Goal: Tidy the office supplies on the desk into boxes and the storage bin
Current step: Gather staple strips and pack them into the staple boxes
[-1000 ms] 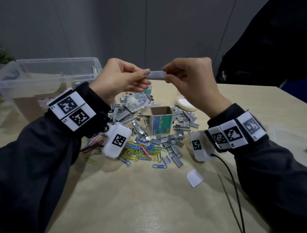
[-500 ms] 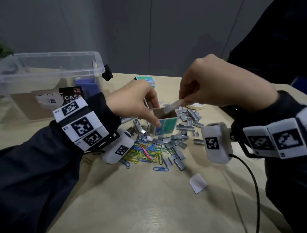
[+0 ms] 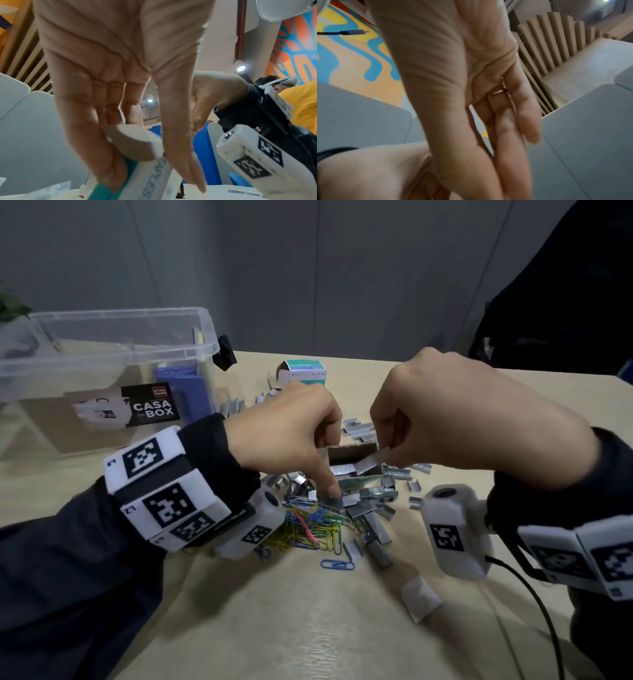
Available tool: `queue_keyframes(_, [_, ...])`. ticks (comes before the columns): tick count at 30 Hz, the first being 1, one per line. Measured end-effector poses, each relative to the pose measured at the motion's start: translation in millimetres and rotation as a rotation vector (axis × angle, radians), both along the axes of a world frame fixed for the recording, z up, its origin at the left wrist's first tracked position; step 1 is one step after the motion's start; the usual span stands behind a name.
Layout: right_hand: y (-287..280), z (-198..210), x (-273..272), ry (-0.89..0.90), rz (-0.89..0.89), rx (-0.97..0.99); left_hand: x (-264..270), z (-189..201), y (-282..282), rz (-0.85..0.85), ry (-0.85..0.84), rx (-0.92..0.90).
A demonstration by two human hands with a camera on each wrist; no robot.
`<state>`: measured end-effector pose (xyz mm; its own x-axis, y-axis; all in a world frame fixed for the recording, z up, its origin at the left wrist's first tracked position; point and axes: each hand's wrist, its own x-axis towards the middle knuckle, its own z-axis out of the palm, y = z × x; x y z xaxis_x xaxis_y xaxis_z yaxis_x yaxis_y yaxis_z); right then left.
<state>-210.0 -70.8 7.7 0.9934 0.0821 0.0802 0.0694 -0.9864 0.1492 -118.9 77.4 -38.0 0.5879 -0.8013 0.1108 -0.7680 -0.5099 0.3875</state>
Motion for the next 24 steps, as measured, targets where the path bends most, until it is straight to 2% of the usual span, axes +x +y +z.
queue_keyframes(5, [5, -7, 7, -0.053, -0.006, -0.043, 5, 1, 0, 0.011, 0.051, -0.018])
queue_keyframes(13, [11, -14, 34, -0.074, 0.05, -0.103, 29, -2, 2, 0.064, 0.355, -0.101])
queue_keyframes(16, [11, -11, 40, -0.021, 0.071, -0.163, 31, -2, 1, 0.061, 0.429, -0.101])
queue_keyframes(21, [12, -9, 46, 0.043, 0.136, -0.24, 32, -3, -1, 0.056, 0.462, -0.103])
queue_keyframes(24, [6, -5, 46, 0.024, 0.16, -0.159, 32, -4, -1, 0.078, 0.463, -0.112])
